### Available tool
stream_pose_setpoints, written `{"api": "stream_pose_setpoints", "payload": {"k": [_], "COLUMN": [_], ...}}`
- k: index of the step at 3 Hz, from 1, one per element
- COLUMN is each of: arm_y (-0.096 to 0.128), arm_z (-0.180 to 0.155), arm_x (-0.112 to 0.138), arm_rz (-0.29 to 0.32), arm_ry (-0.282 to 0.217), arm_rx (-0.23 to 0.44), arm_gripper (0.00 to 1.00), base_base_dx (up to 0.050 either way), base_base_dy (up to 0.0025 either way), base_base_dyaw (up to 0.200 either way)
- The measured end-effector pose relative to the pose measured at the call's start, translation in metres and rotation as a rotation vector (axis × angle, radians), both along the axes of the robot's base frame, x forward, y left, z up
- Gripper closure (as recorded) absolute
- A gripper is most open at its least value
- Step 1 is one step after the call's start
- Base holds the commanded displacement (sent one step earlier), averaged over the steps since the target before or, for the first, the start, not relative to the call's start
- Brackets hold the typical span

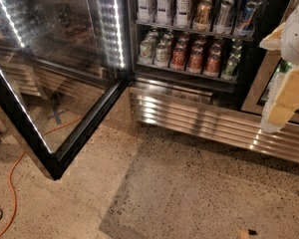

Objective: Close left fridge door

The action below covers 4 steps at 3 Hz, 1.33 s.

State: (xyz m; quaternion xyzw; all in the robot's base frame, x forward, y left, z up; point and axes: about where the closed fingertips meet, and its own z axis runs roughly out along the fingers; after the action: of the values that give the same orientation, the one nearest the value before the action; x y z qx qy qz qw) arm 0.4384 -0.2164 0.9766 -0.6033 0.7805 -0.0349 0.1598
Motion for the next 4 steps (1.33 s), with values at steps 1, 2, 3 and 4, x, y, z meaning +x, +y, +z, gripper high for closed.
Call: {"api": "stream_pose_setpoints", "payload": {"k": [1, 2, 3, 4], "arm_y": [0.0, 0.0, 0.0, 0.0], "arm_z": [0.0, 0.0, 0.0, 0.0], "arm_x": [0.0, 0.0, 0.0, 0.0], "arm_rz": [0.0, 0.0, 0.0, 0.0], "arm_ry": [0.0, 0.0, 0.0, 0.0], "arm_rx": [0.0, 0.0, 0.0, 0.0], "arm_gripper": [0.0, 0.0, 0.0, 0.0], "base_base_dx": [-0.034, -0.035, -0.022, -0.023], "base_base_dy": [-0.00253, -0.00256, -0.00204, -0.00209], "base_base_dyaw": [0.146, 0.144, 0.18, 0.176]}}
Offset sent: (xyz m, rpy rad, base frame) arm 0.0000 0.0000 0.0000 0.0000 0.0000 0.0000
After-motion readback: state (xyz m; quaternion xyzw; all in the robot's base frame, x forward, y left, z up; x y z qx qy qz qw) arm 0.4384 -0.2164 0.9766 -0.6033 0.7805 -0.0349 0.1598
